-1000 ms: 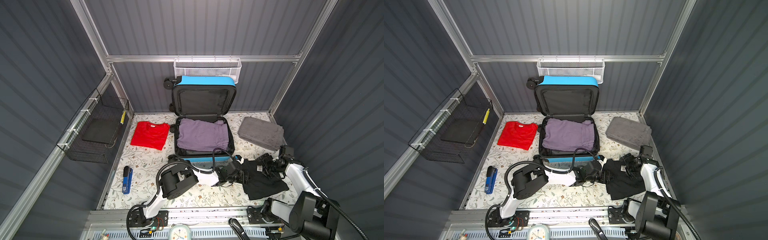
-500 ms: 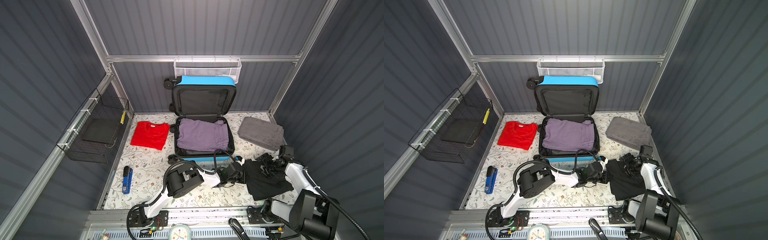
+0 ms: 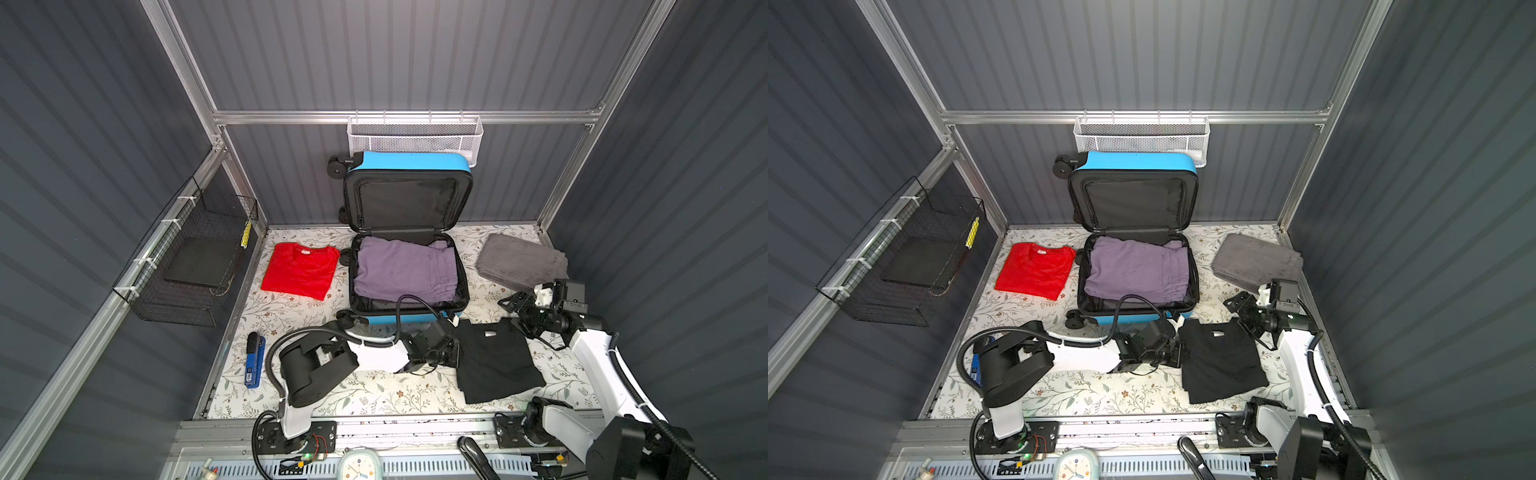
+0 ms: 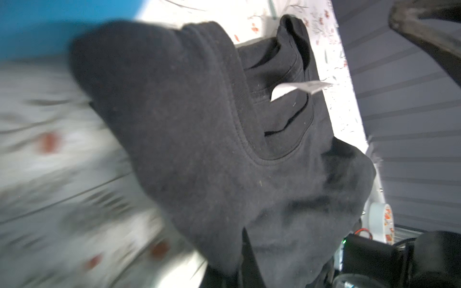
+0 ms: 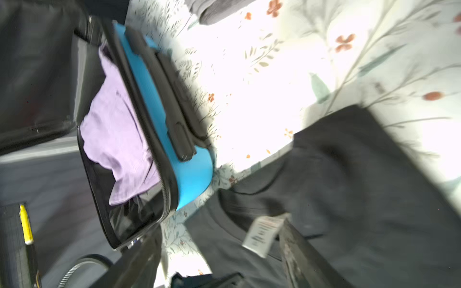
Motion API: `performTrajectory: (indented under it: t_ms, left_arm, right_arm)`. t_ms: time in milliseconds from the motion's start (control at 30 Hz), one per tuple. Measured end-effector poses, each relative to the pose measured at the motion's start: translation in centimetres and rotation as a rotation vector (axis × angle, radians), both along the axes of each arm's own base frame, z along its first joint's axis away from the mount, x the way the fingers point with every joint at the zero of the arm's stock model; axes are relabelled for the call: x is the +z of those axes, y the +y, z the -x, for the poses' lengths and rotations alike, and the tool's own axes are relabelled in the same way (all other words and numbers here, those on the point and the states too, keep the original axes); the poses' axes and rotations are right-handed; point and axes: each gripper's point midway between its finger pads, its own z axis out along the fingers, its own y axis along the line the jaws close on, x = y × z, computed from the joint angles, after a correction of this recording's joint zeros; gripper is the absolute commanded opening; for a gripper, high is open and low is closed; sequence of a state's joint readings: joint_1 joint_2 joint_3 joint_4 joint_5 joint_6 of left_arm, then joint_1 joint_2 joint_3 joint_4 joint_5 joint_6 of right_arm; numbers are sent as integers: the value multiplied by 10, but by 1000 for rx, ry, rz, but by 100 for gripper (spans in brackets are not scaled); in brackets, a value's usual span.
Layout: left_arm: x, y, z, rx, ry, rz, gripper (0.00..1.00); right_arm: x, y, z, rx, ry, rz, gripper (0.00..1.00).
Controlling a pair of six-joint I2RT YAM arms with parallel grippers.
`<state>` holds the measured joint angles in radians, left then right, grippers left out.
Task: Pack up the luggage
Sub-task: 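Grasp the black T-shirt edges with both grippers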
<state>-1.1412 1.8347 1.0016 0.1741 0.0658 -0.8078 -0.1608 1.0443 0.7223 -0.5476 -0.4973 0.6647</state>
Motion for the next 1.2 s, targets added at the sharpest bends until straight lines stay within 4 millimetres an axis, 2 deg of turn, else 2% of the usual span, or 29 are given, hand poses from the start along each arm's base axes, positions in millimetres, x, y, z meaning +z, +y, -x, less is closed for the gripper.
performTrajectory:
  t_ms: [167,267,400,500,667,767,900,1000,1033,1067,1133,1167,1200]
  left_arm:
    - [4,50,-10,19,-41,-97,0]
    - [-5,79,-12,32,-44,-164,0]
    - [-18,106,-10,45,-46,-239,0]
    - [-24,115,-8,46,-45,-267,0]
    - [-25,117,-10,44,-58,-283,0]
    - [-25,119,-10,44,-64,-292,0]
    - [-26,120,-10,46,-65,-296,0]
    - [-26,120,-10,46,-65,-296,0]
    - [-26,120,-10,46,-65,-296,0]
    - [-26,120,-10,46,-65,-297,0]
    - [-26,120,-10,46,-63,-299,0]
    - [-26,120,-10,45,-63,-300,0]
    - [-26,121,-10,45,-62,-300,0]
  right_arm:
    - [-6,16,9,78,23,42,69]
    - [-11,23,14,116,37,75,69]
    - [-23,25,20,135,64,107,70]
    - [-43,25,27,144,120,122,70]
    - [-80,36,42,191,218,133,69]
    - [-96,48,48,237,260,135,68]
    - [-108,62,50,276,278,127,64]
    - [-109,68,45,282,242,114,52]
    - [-110,69,44,284,232,106,43]
    - [-111,71,44,286,226,99,29]
    - [-115,72,47,285,226,87,7]
    - [-117,73,49,289,227,79,0]
    - [-116,74,49,289,219,69,0]
